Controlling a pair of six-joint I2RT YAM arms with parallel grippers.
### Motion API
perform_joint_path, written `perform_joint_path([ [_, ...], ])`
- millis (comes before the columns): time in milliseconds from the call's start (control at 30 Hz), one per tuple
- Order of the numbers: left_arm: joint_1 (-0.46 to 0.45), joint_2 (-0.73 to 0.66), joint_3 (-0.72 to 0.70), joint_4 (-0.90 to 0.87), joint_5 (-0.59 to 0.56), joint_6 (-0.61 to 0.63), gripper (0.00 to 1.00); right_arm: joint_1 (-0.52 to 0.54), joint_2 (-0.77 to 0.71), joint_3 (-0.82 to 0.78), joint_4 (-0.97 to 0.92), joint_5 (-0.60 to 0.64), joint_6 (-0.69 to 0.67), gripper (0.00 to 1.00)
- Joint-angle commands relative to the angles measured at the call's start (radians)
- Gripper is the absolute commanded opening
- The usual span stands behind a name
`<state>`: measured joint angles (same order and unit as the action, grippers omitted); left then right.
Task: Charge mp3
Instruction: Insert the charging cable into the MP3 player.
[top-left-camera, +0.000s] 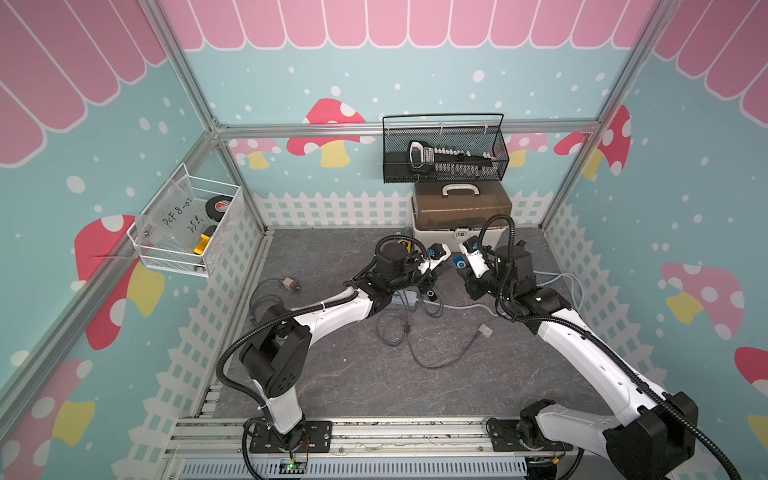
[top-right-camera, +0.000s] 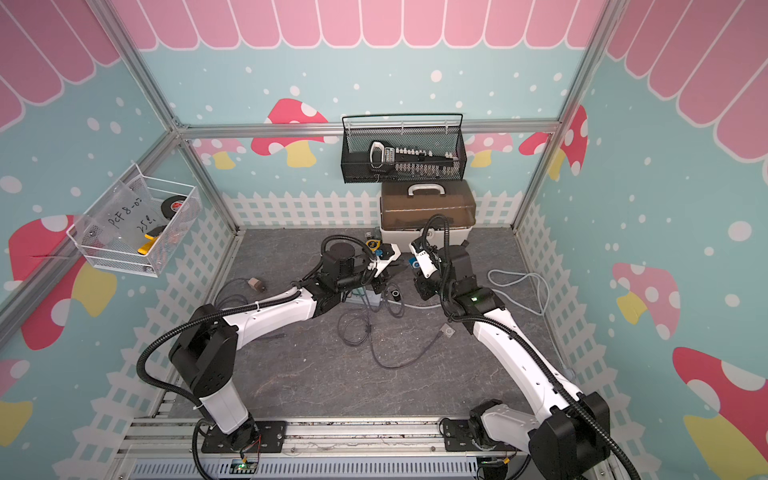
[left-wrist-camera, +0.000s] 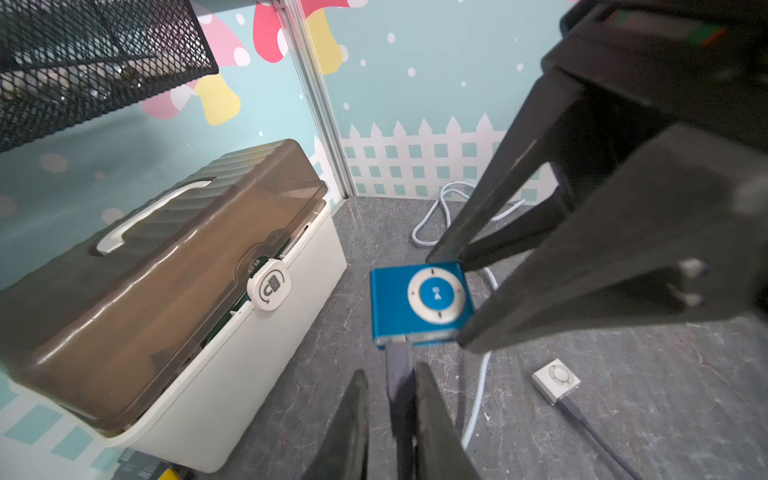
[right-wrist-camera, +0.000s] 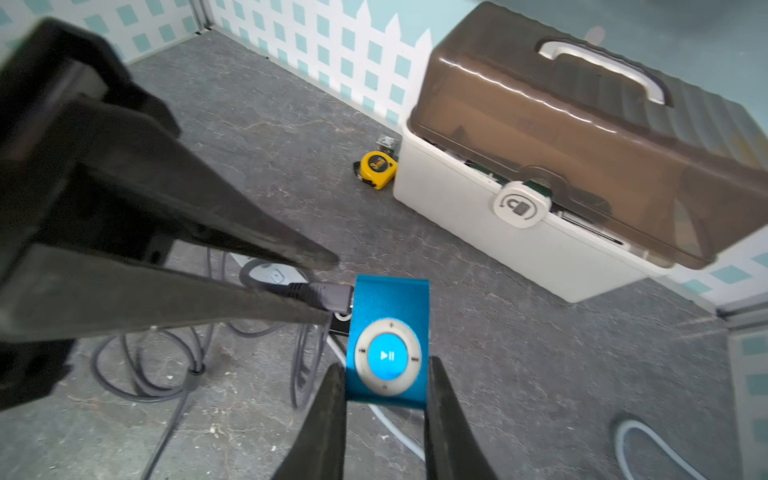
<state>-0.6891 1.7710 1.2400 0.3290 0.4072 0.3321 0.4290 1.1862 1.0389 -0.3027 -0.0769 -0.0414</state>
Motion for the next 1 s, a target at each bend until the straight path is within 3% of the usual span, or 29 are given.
perform_joint_path([
  [0, 0.012, -0.051, -0.021, 0.01, -0.038, -0.01, 0.3, 0.029, -0.011, -0.014, -0.016, 0.0, 0.01, 0.0],
  [200, 0.035, -0.137, -0.087, 0.012, -0.044, -0.057, 0.42, 0.026, -0.018, -0.026, -0.041, 0.156, -0.012, 0.0],
  [433, 0.046, -0.216, -0.124, -0.04, -0.062, -0.058, 0.44, 0.016, -0.003, -0.038, -0.015, 0.301, -0.025, 0.0],
  [633, 0.069, -0.266, -0.128, -0.098, -0.137, -0.069, 0.45, -0.018, 0.083, -0.017, -0.025, 0.43, 0.064, 0.0],
  [867, 0.078, -0.309, -0.124, -0.175, -0.244, -0.051, 0.46, -0.146, 0.194, 0.003, -0.056, 0.351, 0.22, 0.01],
  [967, 0.078, -0.32, -0.127, -0.199, -0.271, -0.047, 0.46, -0.181, 0.258, 0.015, -0.047, 0.325, 0.216, 0.01],
])
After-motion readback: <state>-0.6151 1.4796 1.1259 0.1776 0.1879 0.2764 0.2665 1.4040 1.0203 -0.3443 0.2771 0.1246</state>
